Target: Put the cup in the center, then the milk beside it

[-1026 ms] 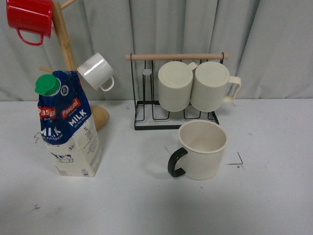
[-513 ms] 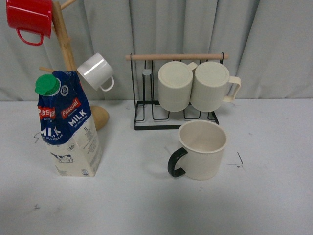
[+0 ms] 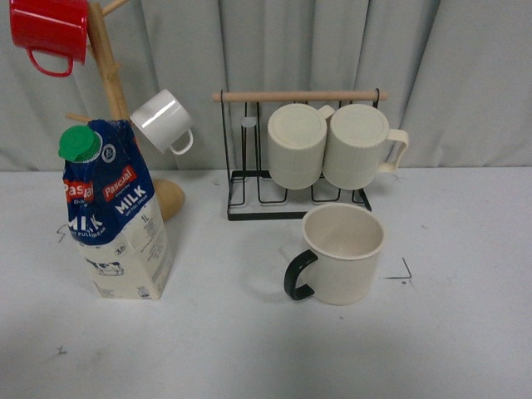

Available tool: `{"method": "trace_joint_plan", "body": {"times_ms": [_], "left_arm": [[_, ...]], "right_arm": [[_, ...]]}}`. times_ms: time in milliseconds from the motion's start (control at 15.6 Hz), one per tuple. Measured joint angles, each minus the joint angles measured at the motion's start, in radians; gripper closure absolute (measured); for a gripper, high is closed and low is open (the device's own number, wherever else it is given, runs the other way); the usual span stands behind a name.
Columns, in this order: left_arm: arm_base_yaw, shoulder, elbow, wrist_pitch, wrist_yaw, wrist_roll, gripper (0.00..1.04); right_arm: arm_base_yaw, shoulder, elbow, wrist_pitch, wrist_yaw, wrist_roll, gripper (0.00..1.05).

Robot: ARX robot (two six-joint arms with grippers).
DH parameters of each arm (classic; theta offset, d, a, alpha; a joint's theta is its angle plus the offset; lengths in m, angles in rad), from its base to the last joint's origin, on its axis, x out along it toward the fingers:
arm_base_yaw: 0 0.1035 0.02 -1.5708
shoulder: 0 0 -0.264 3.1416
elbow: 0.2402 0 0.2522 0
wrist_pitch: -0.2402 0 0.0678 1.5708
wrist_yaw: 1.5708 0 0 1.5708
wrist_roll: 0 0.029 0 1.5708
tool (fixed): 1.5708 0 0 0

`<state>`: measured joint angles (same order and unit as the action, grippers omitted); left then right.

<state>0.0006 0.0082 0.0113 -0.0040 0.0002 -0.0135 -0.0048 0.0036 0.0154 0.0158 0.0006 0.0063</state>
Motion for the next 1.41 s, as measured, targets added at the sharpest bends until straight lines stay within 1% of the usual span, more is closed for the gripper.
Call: {"method": "trace_joint_plan", "body": {"times_ms": [64, 192, 256, 577, 641, 705, 769, 833, 897, 962, 1026, 1090, 1154, 1218, 1410], "left_arm": [[0.000, 0.000, 0.000, 0.001, 0.000, 0.000, 0.07], [0.000, 0.000, 0.000, 0.000, 0.000, 0.000, 0.07], [0.000, 0.000, 0.000, 0.000, 0.000, 0.000, 0.07], [0.000, 0.000, 0.000, 0.000, 0.000, 0.000, 0.07], [-0.005, 0.004, 0.003, -0.019, -0.014, 0.000, 0.07], [-0.058, 0.131, 0.060, -0.117, -0.159, 0.005, 0.07], [-0.049, 0.345, 0.096, -0.002, -0.211, 0.052, 0.07], [-0.021, 0.504, 0.120, 0.098, -0.217, 0.077, 0.07], [-0.024, 0.687, 0.162, 0.211, -0.217, 0.089, 0.07], [-0.060, 0.866, 0.223, 0.306, -0.215, 0.104, 0.07], [-0.083, 1.001, 0.273, 0.359, -0.209, 0.106, 0.07], [-0.108, 1.143, 0.320, 0.406, -0.191, 0.107, 0.07], [-0.129, 1.249, 0.359, 0.418, -0.182, 0.100, 0.07], [-0.149, 1.321, 0.391, 0.425, -0.167, 0.092, 0.07], [-0.193, 1.470, 0.478, 0.442, -0.165, 0.075, 0.07]], "right_arm": [[0.000, 0.001, -0.004, -0.027, 0.001, 0.000, 1.03], [0.000, 0.001, -0.004, -0.021, 0.000, 0.000, 1.03], [0.000, 0.001, -0.004, -0.019, 0.000, -0.001, 0.97], [0.000, 0.001, -0.004, -0.019, 0.000, 0.000, 0.33], [0.000, 0.001, -0.004, -0.019, 0.000, 0.000, 0.22], [0.000, 0.001, -0.004, -0.020, 0.002, 0.000, 0.09], [0.000, 0.001, -0.004, -0.018, 0.000, 0.000, 0.05], [0.000, 0.001, -0.004, -0.019, 0.000, 0.000, 0.07], [0.000, 0.001, -0.004, -0.020, 0.000, 0.000, 0.06], [0.001, 0.001, -0.004, -0.019, 0.000, 0.000, 0.06], [0.001, 0.001, -0.004, -0.019, 0.000, 0.000, 0.06], [0.001, 0.001, -0.004, -0.020, 0.000, 0.000, 0.06], [0.001, 0.001, -0.004, -0.019, 0.000, 0.000, 0.06], [0.001, 0.001, -0.004, -0.019, 0.000, 0.000, 0.06], [0.001, 0.001, -0.004, -0.019, 0.000, 0.000, 0.06]]}}
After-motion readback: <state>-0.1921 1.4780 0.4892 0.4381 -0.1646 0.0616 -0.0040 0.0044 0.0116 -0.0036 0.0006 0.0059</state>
